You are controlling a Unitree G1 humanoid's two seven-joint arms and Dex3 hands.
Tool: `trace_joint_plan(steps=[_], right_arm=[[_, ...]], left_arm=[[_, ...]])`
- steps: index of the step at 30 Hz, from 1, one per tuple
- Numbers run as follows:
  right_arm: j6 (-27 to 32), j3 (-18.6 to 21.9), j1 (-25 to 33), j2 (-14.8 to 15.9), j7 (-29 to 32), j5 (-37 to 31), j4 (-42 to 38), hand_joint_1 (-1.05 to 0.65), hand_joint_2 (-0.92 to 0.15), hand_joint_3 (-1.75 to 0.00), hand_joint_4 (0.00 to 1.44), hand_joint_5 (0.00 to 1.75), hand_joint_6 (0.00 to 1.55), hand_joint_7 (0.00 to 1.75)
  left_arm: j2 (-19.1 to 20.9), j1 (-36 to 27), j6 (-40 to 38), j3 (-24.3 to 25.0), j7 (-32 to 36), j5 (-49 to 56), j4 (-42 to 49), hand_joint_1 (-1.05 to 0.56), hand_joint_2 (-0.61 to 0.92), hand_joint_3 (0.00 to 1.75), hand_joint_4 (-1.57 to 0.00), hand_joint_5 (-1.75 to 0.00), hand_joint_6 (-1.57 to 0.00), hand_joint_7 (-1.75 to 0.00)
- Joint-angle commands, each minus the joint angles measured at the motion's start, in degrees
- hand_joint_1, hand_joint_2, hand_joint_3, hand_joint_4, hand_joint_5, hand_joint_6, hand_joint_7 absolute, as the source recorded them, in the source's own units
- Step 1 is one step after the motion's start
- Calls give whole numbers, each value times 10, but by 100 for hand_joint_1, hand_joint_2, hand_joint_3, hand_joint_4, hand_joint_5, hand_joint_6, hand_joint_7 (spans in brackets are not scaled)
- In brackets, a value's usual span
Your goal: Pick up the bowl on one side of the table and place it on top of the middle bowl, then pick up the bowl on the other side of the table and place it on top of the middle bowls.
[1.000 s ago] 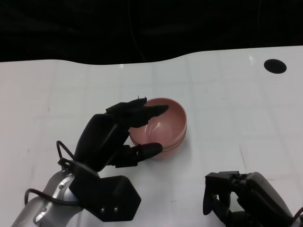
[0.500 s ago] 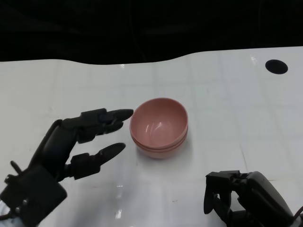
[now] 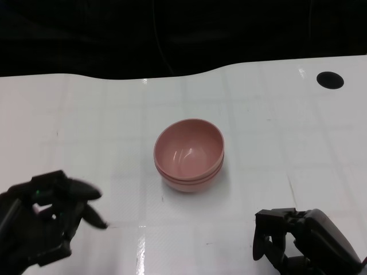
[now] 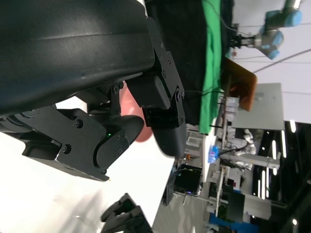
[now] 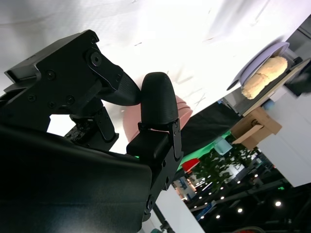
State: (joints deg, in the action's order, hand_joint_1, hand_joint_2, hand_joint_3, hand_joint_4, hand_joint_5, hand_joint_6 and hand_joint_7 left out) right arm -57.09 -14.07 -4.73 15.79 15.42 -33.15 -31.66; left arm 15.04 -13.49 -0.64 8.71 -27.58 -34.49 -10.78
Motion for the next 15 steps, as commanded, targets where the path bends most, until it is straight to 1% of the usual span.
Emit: trace_joint_plan(steps=[1, 2, 3, 6, 8, 10, 12, 15], right_arm=[[-13, 6, -9, 12, 7, 6, -8, -14, -49, -127, 83, 175, 65, 165], [-13, 7, -9, 14, 5, 8, -9, -14, -49, -127, 84, 175, 65, 165], [-14, 7, -10, 15, 4, 9, -10, -14, -49, -127, 84, 175, 65, 165], [-15, 8, -12, 16, -1, 17, -14, -14, -48, -126, 83, 175, 65, 165], [-16, 8, -14, 18, -1, 19, -22, -14, -48, -126, 83, 175, 65, 164], [-20, 9, -19, 20, 2, 19, -32, -13, -48, -126, 83, 175, 66, 164], [-21, 11, -22, 19, -2, 30, -41, -13, -48, -127, 84, 175, 67, 165], [-16, 16, -18, 3, -25, 88, -47, -12, -46, -131, 87, 175, 70, 165]], left_arm=[[-10, -24, 12, 16, -6, 10, 9, 4, 40, 154, -90, -164, -96, -134], [-14, -29, 14, 19, -8, 11, 13, 4, 40, 156, -90, -169, -95, -141], [-17, -32, 15, 21, -11, 11, 15, 3, 43, 152, -89, -172, -91, -150], [-26, -32, 22, 24, -25, 11, 29, 0, 48, 144, -89, -174, -88, -165], [-29, -27, 40, 23, -44, 18, 53, -2, 49, 141, -89, -175, -85, -170], [-34, -20, 62, 21, -57, 31, 79, -6, 51, 135, -90, -175, -84, -174], [-42, -13, 75, 17, -53, 49, 94, -8, 51, 131, -91, -175, -84, -174], [-55, -3, 69, 9, -35, 67, 99, -6, 52, 133, -91, -175, -81, -175]])
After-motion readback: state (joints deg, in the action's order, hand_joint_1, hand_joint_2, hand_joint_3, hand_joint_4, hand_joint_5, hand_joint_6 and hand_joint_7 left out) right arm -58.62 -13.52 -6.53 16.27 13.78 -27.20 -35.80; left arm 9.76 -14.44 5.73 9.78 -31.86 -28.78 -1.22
